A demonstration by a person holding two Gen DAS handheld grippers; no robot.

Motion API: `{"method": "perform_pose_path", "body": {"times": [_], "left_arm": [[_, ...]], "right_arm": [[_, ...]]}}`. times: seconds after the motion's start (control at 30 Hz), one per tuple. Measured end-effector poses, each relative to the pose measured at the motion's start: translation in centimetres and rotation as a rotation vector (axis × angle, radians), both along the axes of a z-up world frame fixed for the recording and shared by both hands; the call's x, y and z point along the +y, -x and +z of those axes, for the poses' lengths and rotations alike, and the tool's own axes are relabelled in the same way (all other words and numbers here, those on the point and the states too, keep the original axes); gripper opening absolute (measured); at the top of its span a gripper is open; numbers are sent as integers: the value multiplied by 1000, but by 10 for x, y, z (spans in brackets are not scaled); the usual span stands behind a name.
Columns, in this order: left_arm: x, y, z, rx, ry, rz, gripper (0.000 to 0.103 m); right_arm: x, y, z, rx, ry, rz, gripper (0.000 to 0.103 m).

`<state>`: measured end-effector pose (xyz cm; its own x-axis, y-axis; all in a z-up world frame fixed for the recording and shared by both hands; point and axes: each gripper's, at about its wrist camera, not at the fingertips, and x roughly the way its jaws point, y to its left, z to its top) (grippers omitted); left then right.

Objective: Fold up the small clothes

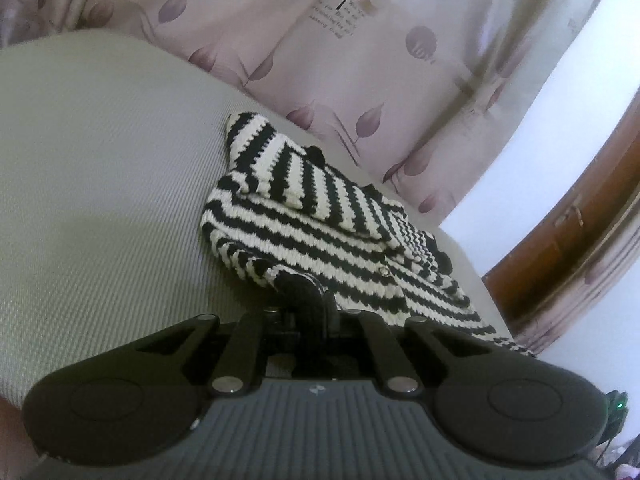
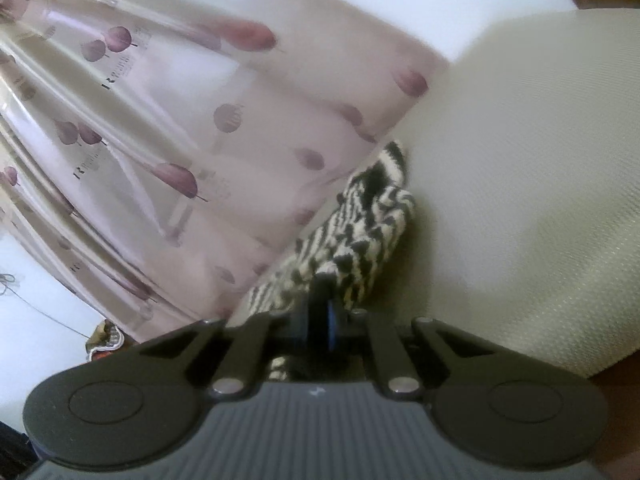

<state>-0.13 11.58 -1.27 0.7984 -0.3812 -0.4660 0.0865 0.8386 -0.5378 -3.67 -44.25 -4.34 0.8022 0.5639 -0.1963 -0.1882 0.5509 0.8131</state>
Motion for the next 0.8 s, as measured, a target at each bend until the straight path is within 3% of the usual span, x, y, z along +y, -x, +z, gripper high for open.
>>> {"method": "perform_pose_path", "body": {"times": [0.47, 0.8], "left_arm": [[-32, -16, 27, -56, -240, 29, 9], [-39, -29, 33, -51, -265, 44, 9]], "right_arm": [[0, -17, 21, -44, -14, -12, 8], [-3, -26, 29, -58, -14, -18, 8]]}}
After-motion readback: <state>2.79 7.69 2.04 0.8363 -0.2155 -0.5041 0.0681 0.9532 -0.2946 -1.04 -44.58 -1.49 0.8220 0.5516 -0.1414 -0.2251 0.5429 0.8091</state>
